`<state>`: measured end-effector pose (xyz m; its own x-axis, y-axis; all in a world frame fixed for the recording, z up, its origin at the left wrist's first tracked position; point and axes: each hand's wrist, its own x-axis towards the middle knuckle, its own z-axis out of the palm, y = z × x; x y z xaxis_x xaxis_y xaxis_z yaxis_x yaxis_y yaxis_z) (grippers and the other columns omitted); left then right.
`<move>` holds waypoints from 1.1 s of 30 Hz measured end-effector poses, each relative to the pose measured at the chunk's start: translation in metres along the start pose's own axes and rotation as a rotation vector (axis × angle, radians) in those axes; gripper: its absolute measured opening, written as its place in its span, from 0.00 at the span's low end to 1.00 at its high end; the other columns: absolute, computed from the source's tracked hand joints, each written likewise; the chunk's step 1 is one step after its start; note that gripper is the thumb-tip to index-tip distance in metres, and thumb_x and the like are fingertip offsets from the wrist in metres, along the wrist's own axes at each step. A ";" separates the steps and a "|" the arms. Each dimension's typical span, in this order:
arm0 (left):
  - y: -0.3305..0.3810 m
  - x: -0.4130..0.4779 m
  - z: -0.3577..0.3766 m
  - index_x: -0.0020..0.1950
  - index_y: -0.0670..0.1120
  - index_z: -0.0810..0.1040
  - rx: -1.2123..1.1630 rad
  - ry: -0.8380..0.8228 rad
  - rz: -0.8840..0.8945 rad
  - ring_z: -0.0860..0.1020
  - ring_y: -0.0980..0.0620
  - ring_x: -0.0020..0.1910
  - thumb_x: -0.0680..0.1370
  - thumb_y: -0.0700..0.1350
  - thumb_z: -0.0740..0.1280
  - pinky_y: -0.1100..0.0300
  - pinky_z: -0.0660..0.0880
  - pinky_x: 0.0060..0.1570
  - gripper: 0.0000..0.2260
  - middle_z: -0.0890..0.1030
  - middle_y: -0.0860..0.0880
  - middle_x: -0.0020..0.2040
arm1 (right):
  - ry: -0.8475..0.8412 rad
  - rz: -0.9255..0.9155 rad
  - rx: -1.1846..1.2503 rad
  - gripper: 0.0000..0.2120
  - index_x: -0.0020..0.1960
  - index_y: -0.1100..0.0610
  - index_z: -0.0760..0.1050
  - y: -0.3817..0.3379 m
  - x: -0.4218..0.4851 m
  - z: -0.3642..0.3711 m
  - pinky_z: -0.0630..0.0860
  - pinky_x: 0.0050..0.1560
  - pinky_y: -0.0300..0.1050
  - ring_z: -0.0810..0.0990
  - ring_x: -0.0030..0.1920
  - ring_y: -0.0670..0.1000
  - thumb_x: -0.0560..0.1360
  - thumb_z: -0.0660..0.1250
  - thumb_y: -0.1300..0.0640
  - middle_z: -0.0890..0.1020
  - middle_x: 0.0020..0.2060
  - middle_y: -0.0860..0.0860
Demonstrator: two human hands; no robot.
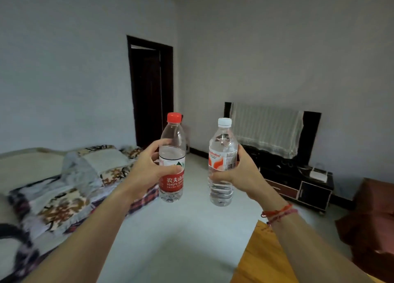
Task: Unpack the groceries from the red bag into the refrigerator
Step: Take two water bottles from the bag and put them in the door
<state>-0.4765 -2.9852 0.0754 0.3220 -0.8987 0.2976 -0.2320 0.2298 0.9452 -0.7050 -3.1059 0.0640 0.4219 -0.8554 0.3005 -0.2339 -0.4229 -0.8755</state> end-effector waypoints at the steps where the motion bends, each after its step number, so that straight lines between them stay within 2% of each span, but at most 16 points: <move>1: -0.001 -0.006 -0.014 0.65 0.59 0.75 0.008 0.027 -0.009 0.82 0.51 0.54 0.67 0.34 0.78 0.58 0.78 0.46 0.32 0.82 0.50 0.55 | -0.033 -0.009 0.017 0.39 0.62 0.45 0.72 -0.004 0.003 0.014 0.83 0.56 0.53 0.86 0.50 0.48 0.57 0.84 0.61 0.85 0.50 0.47; 4: -0.004 -0.023 -0.051 0.64 0.59 0.75 0.018 0.118 -0.037 0.82 0.51 0.53 0.68 0.33 0.77 0.61 0.79 0.43 0.32 0.83 0.53 0.53 | -0.137 -0.040 0.059 0.40 0.63 0.45 0.71 -0.014 0.016 0.056 0.83 0.56 0.55 0.86 0.50 0.49 0.57 0.83 0.63 0.85 0.51 0.47; 7: -0.004 -0.041 -0.079 0.64 0.59 0.75 0.027 0.226 -0.065 0.83 0.52 0.50 0.68 0.32 0.77 0.62 0.79 0.39 0.32 0.81 0.56 0.51 | -0.250 -0.073 0.105 0.39 0.62 0.42 0.70 -0.026 0.027 0.094 0.82 0.55 0.50 0.85 0.51 0.47 0.59 0.83 0.65 0.85 0.52 0.47; 10: -0.006 -0.057 -0.105 0.66 0.58 0.75 0.041 0.348 -0.115 0.83 0.48 0.53 0.65 0.32 0.79 0.54 0.81 0.44 0.35 0.82 0.50 0.56 | -0.348 -0.104 0.142 0.38 0.59 0.41 0.70 -0.034 0.038 0.132 0.82 0.53 0.46 0.85 0.49 0.45 0.59 0.83 0.66 0.85 0.51 0.46; 13: -0.005 -0.078 -0.124 0.66 0.58 0.75 0.059 0.465 -0.129 0.83 0.44 0.55 0.62 0.35 0.81 0.44 0.81 0.52 0.37 0.82 0.46 0.58 | -0.457 -0.160 0.178 0.41 0.64 0.45 0.70 -0.041 0.048 0.166 0.83 0.55 0.48 0.86 0.49 0.44 0.58 0.84 0.65 0.85 0.51 0.46; 15: -0.001 -0.097 -0.130 0.67 0.56 0.74 0.087 0.567 -0.129 0.84 0.46 0.52 0.66 0.32 0.78 0.46 0.81 0.50 0.35 0.83 0.47 0.56 | -0.547 -0.199 0.185 0.39 0.62 0.44 0.70 -0.050 0.051 0.186 0.82 0.53 0.44 0.85 0.48 0.42 0.59 0.84 0.65 0.85 0.51 0.45; 17: 0.004 -0.116 -0.134 0.67 0.54 0.74 0.109 0.672 -0.121 0.84 0.47 0.50 0.66 0.31 0.77 0.50 0.82 0.48 0.34 0.84 0.47 0.54 | -0.632 -0.229 0.196 0.38 0.59 0.42 0.70 -0.060 0.051 0.206 0.82 0.54 0.46 0.85 0.49 0.43 0.58 0.84 0.64 0.84 0.51 0.45; 19: 0.009 -0.138 -0.139 0.67 0.54 0.74 0.148 0.756 -0.126 0.85 0.46 0.50 0.66 0.31 0.77 0.50 0.81 0.48 0.34 0.85 0.46 0.53 | -0.709 -0.264 0.209 0.39 0.61 0.43 0.70 -0.071 0.047 0.226 0.82 0.55 0.50 0.85 0.50 0.46 0.57 0.85 0.62 0.85 0.51 0.45; 21: 0.016 -0.163 -0.142 0.66 0.53 0.74 0.167 0.843 -0.131 0.85 0.44 0.50 0.66 0.30 0.77 0.50 0.81 0.47 0.33 0.86 0.46 0.52 | -0.787 -0.302 0.231 0.41 0.63 0.44 0.70 -0.082 0.037 0.246 0.81 0.55 0.50 0.85 0.51 0.47 0.57 0.85 0.61 0.84 0.52 0.45; 23: 0.023 -0.191 -0.145 0.65 0.52 0.75 0.184 0.930 -0.136 0.85 0.45 0.49 0.66 0.29 0.76 0.53 0.81 0.44 0.32 0.86 0.46 0.51 | -0.874 -0.336 0.254 0.40 0.63 0.43 0.68 -0.095 0.022 0.265 0.80 0.55 0.49 0.84 0.53 0.47 0.59 0.84 0.62 0.83 0.53 0.46; 27: 0.038 -0.254 -0.147 0.65 0.52 0.76 0.232 1.095 -0.148 0.85 0.47 0.49 0.66 0.28 0.76 0.60 0.80 0.41 0.33 0.86 0.48 0.50 | -1.015 -0.401 0.298 0.43 0.66 0.44 0.67 -0.120 -0.018 0.301 0.79 0.59 0.53 0.82 0.55 0.48 0.58 0.85 0.59 0.81 0.55 0.46; 30: 0.053 -0.304 -0.145 0.65 0.51 0.76 0.259 1.204 -0.154 0.84 0.46 0.50 0.65 0.28 0.76 0.60 0.80 0.41 0.33 0.86 0.46 0.51 | -1.115 -0.442 0.357 0.41 0.65 0.45 0.68 -0.144 -0.058 0.321 0.80 0.57 0.49 0.83 0.53 0.45 0.60 0.84 0.62 0.82 0.53 0.45; 33: 0.070 -0.355 -0.141 0.65 0.51 0.76 0.301 1.298 -0.166 0.84 0.46 0.50 0.66 0.28 0.76 0.57 0.80 0.43 0.32 0.86 0.45 0.50 | -1.183 -0.505 0.395 0.42 0.63 0.41 0.68 -0.166 -0.103 0.337 0.80 0.60 0.54 0.83 0.55 0.48 0.57 0.86 0.59 0.82 0.55 0.45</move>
<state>-0.4776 -2.5978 0.0546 0.9583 0.1325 0.2532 -0.2432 -0.0877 0.9660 -0.4149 -2.8467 0.0511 0.9306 0.2220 0.2912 0.3524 -0.3274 -0.8767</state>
